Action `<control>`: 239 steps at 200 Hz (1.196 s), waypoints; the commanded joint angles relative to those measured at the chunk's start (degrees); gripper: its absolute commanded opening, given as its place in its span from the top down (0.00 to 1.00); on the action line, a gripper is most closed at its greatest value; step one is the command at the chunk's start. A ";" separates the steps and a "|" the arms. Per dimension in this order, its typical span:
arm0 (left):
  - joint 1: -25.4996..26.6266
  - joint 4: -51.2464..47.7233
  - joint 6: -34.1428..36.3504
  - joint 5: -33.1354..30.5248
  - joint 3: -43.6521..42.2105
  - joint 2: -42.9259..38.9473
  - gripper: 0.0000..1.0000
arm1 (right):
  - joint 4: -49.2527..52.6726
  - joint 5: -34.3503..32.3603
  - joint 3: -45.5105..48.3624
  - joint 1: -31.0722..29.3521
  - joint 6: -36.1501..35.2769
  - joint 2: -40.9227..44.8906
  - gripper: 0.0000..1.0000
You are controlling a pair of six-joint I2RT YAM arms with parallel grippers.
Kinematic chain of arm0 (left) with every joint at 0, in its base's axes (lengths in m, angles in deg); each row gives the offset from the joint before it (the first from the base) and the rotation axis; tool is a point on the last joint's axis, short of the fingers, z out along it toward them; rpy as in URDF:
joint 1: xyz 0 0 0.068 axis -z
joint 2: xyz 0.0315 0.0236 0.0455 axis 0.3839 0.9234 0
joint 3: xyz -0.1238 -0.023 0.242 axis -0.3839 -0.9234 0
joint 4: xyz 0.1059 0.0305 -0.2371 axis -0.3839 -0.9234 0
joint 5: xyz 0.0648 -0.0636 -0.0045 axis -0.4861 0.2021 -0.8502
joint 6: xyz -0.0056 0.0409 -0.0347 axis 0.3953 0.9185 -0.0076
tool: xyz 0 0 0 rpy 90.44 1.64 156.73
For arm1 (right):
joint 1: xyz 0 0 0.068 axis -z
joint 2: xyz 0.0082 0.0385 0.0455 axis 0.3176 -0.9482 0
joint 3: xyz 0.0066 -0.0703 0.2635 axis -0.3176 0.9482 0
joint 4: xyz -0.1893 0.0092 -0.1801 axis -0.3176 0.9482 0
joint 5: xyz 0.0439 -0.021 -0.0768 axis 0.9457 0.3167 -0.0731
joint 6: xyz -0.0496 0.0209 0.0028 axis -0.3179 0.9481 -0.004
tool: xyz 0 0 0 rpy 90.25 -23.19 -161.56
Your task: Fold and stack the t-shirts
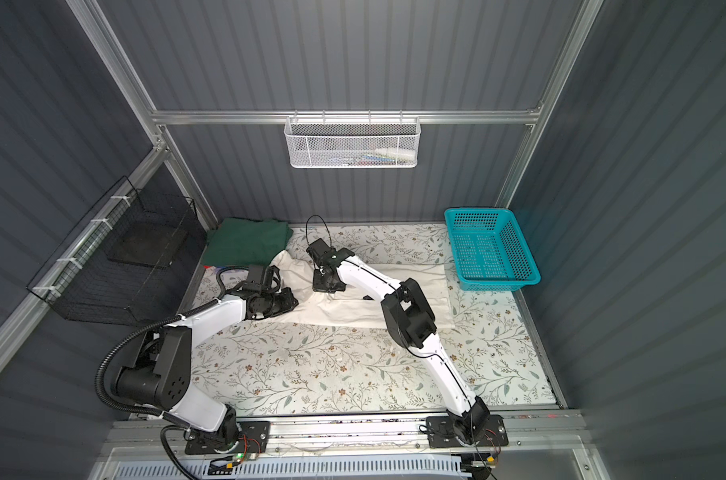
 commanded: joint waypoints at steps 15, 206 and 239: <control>-0.01 -0.59 0.46 -1.54 2.86 0.78 0.97 | 0.24 -0.40 1.10 0.24 -0.25 0.30 0.93; -5.13 -2.17 -1.91 -5.28 19.14 14.49 1.00 | -3.48 -7.37 6.39 1.24 -2.63 3.45 0.84; -5.13 -2.00 -2.27 -4.47 20.43 15.05 0.87 | -4.32 -7.44 7.06 1.89 -3.56 4.52 0.68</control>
